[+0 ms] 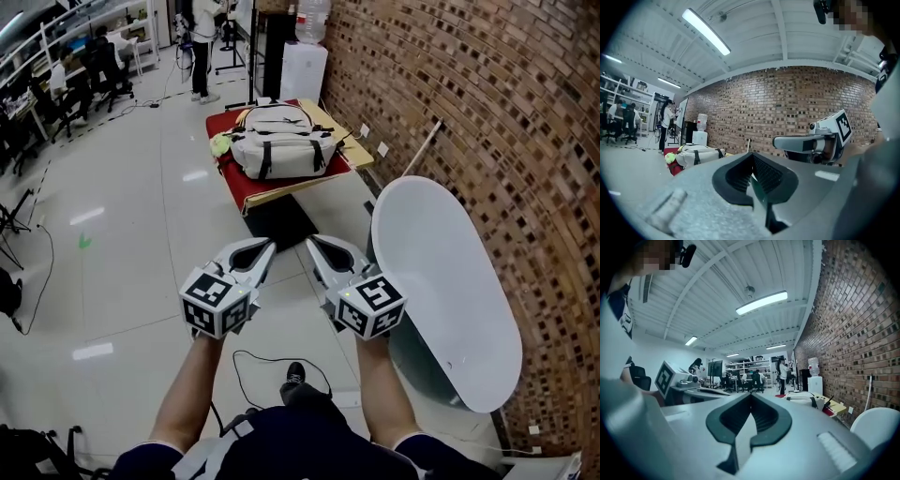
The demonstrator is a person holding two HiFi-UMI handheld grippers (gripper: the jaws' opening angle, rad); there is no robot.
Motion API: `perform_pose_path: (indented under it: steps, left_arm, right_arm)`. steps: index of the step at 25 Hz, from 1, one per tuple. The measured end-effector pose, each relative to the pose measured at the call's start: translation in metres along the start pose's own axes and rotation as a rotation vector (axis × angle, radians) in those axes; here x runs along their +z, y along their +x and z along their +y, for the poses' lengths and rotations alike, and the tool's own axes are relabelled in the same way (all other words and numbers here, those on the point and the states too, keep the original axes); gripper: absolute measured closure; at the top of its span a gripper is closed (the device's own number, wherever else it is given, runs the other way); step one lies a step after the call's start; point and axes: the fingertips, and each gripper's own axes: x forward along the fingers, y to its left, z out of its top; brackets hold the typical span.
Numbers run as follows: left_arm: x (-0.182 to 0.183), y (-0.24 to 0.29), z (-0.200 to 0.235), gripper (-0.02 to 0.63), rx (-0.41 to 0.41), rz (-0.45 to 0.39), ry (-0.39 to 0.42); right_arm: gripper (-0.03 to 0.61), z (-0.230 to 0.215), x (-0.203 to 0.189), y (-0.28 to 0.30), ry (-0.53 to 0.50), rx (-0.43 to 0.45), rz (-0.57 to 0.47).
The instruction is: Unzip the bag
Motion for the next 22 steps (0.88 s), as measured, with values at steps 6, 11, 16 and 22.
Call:
perform_pose_path:
  steps: [6, 11, 16, 22]
  left_arm:
    - [0.009, 0.069, 0.029, 0.612, 0.055, 0.024, 0.002]
    - [0.018, 0.103, 0.059, 0.612, 0.082, 0.038, 0.0]
    - [0.019, 0.131, 0.1, 0.612, 0.098, 0.041, -0.019]
    - [0.027, 0.181, 0.168, 0.612, 0.07, 0.022, -0.007]
  right_arm:
    - [0.575, -0.072, 0.005, 0.035, 0.024, 0.062, -0.006]
    - [0.575, -0.108, 0.01, 0.069, 0.037, 0.098, -0.014]
    - [0.574, -0.14, 0.008, 0.106, 0.041, 0.103, 0.003]
    - [0.574, -0.186, 0.014, 0.167, 0.009, 0.069, 0.018]
